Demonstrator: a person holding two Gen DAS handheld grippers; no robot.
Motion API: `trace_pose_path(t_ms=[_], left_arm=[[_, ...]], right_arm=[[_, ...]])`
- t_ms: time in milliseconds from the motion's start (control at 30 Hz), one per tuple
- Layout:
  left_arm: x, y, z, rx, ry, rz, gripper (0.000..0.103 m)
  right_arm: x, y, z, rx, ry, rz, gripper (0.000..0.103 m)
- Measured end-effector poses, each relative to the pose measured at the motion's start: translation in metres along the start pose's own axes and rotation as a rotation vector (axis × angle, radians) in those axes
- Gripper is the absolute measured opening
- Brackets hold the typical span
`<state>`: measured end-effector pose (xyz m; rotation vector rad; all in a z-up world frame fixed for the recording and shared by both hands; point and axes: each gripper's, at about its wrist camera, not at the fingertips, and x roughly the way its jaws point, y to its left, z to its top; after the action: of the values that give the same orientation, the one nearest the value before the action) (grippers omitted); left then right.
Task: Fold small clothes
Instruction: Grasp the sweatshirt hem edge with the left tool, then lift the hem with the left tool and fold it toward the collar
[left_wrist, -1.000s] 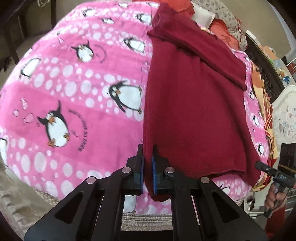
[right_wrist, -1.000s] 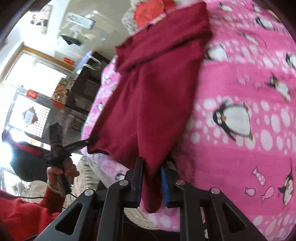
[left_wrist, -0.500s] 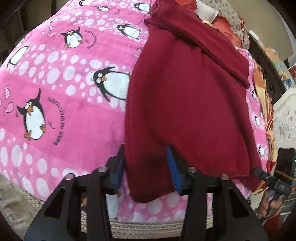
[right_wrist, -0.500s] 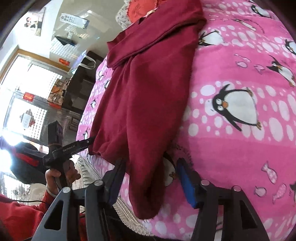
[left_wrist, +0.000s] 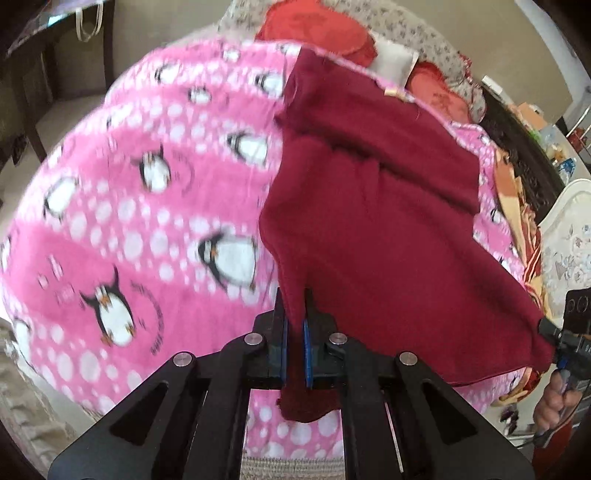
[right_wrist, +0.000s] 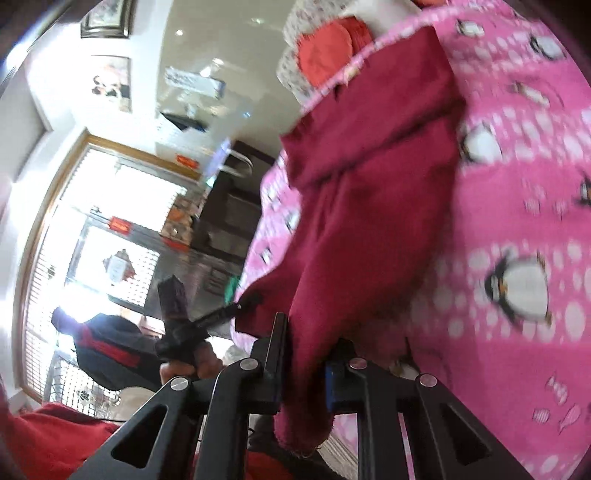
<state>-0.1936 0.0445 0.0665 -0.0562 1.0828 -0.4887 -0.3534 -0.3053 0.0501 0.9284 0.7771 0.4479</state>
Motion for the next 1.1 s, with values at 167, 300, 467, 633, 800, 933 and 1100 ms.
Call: trace_pose_path(t_ms=[167,300,467,633,800,933,1100], left_arm=[[-0.015,-0.006,0.029,0.017,-0.079,-0.010,0.005],[-0.023,-0.013,0.049,0.036,-0.134,-0.010,0.005],[-0.031,-0.016,0.073,0.043,-0.192,-0.012,0.005],[-0.036,-0.020,0.097,0.049,-0.241,-0.010,0.005],[-0.033,-0.024,0.123,0.046,-0.261,-0.019,0.005],[-0.031,-0.031,0.138,0.061,-0.274,-0.022,0.005],[-0.022,-0.032,0.152,0.055,-0.263,-0.007,0.005]], right_arm=[[-0.011,0.017,0.024,-0.057,-0.080,0.004,0.015],[-0.015,0.028,0.041,-0.091,-0.125,-0.002,0.015],[-0.018,0.036,0.057,-0.110,-0.159,-0.002,0.015],[-0.023,0.046,0.076,-0.134,-0.205,0.022,0.015],[-0.023,0.051,0.095,-0.153,-0.234,0.017,0.015],[-0.022,0.051,0.110,-0.155,-0.255,-0.003,0.015],[-0.019,0.055,0.127,-0.176,-0.269,-0.029,0.014]])
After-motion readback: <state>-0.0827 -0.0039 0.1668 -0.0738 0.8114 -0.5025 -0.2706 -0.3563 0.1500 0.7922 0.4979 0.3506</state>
